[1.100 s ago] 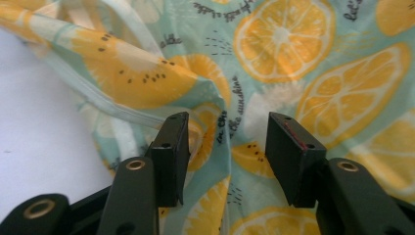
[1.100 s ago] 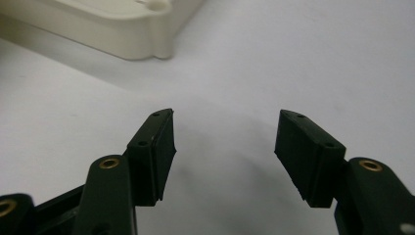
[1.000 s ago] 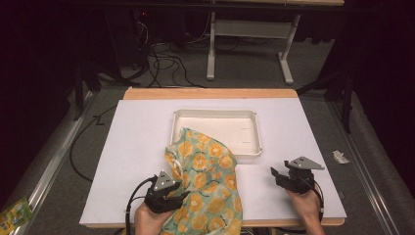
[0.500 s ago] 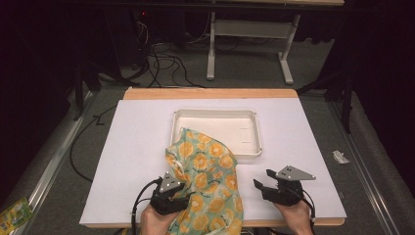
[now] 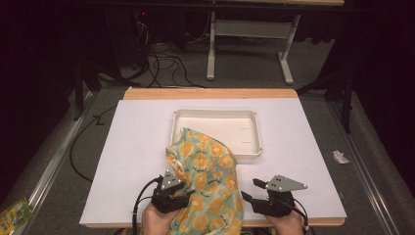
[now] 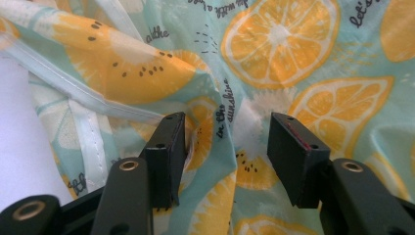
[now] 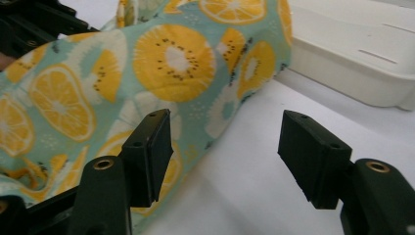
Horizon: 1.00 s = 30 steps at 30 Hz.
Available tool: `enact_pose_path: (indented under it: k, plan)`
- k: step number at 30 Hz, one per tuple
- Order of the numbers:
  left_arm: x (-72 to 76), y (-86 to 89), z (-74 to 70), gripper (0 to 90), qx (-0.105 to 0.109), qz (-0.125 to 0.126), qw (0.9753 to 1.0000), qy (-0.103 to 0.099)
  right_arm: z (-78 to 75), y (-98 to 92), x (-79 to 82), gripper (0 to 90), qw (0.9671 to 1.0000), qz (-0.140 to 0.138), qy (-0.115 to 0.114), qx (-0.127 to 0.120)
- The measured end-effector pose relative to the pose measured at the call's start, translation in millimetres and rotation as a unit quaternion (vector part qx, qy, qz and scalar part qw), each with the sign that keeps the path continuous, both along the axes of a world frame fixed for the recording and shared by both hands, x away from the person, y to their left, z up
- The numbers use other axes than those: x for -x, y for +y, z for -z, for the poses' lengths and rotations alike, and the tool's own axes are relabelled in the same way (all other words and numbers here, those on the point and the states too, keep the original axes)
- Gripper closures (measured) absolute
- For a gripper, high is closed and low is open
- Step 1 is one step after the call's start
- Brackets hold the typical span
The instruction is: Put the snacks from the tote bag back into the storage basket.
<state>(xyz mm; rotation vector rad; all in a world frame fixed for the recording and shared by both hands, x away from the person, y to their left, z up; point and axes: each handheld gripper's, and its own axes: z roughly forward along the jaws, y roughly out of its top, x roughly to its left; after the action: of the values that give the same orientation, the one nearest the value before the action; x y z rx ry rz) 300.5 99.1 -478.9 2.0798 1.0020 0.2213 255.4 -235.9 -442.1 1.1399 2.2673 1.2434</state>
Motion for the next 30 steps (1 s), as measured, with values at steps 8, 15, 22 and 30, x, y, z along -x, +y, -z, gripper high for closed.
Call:
enact_pose_path:
  k: [8, 15, 22, 30]
  plan:
    - [-2.3, -1.3, -1.4, 48.3, -0.006, -0.004, 0.9999, 0.007, -1.3, 12.6, 4.7, 32.8, 0.9996, -0.027, 0.009, 0.001]
    - [-3.7, -3.6, -2.3, 47.2, -0.016, -0.004, 0.9998, 0.007, -1.8, 21.8, 5.8, 29.1, 0.9992, -0.039, 0.012, 0.0]
    - [-3.9, -5.0, -2.1, 46.4, -0.019, -0.005, 0.9998, 0.004, 2.5, 27.9, 2.5, 29.6, 0.9989, -0.042, 0.02, 0.005]
    - [-3.8, -5.1, -2.1, 46.0, -0.022, -0.002, 0.9998, 0.001, 8.5, 30.0, -3.8, 57.1, 0.9974, -0.057, 0.042, 0.015]
